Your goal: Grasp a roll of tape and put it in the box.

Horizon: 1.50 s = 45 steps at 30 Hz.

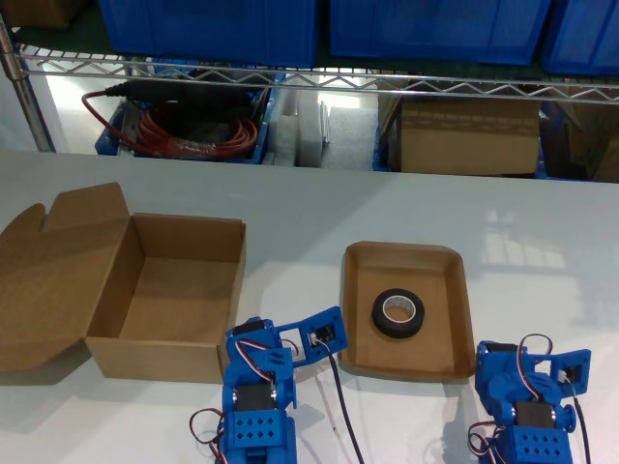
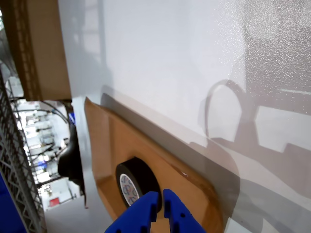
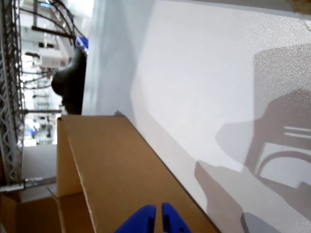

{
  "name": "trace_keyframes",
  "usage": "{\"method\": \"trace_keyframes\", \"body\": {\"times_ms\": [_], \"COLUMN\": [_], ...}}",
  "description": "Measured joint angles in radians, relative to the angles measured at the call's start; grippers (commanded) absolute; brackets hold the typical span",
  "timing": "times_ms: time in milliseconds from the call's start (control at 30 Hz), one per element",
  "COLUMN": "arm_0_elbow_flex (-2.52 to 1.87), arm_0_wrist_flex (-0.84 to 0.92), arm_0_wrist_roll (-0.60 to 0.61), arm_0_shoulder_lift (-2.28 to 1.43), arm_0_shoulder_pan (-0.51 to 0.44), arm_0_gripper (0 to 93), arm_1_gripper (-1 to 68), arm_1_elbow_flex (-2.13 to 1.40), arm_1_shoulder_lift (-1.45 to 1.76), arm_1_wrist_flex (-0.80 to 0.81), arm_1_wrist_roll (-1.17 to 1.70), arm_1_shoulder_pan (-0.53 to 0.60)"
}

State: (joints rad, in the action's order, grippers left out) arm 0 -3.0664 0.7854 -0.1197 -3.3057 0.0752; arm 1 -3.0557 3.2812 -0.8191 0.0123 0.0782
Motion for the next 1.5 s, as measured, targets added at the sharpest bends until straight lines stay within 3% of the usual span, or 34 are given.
{"method": "trace_keyframes", "body": {"times_ms": [67, 133, 800, 833, 967, 1033, 1233, 1500], "arm_0_elbow_flex": [0.000, 0.000, 0.000, 0.000, 0.021, 0.149, 0.896, 1.542], "arm_0_wrist_flex": [0.000, 0.000, 0.000, 0.000, -0.055, -0.023, 0.288, 0.394], "arm_0_wrist_roll": [0.008, 0.018, 0.031, 0.035, 0.098, 0.164, 0.270, 0.319], "arm_0_shoulder_lift": [0.000, 0.000, 0.000, 0.000, 0.037, 0.216, 0.945, 1.726], "arm_0_shoulder_pan": [0.000, -0.074, -0.087, -0.091, -0.160, -0.245, -0.456, -0.594], "arm_0_gripper": [0.0, 0.0, 0.0, 3.4, 31.5, 39.5, 38.2, 36.1], "arm_1_gripper": [0.3, 0.3, 0.3, 0.3, 0.3, 0.3, 0.3, 0.3], "arm_1_elbow_flex": [0.000, 0.000, 0.000, 0.000, 0.000, 0.000, 0.000, 0.000], "arm_1_shoulder_lift": [0.000, 0.000, 0.000, 0.000, 0.000, 0.000, 0.000, 0.000], "arm_1_wrist_flex": [0.000, 0.000, 0.000, 0.000, 0.000, 0.000, 0.000, 0.000], "arm_1_wrist_roll": [0.000, 0.000, 0.000, 0.000, 0.000, 0.000, 0.000, 0.000], "arm_1_shoulder_pan": [0.000, 0.000, 0.000, 0.000, 0.000, 0.000, 0.000, 0.000]}}
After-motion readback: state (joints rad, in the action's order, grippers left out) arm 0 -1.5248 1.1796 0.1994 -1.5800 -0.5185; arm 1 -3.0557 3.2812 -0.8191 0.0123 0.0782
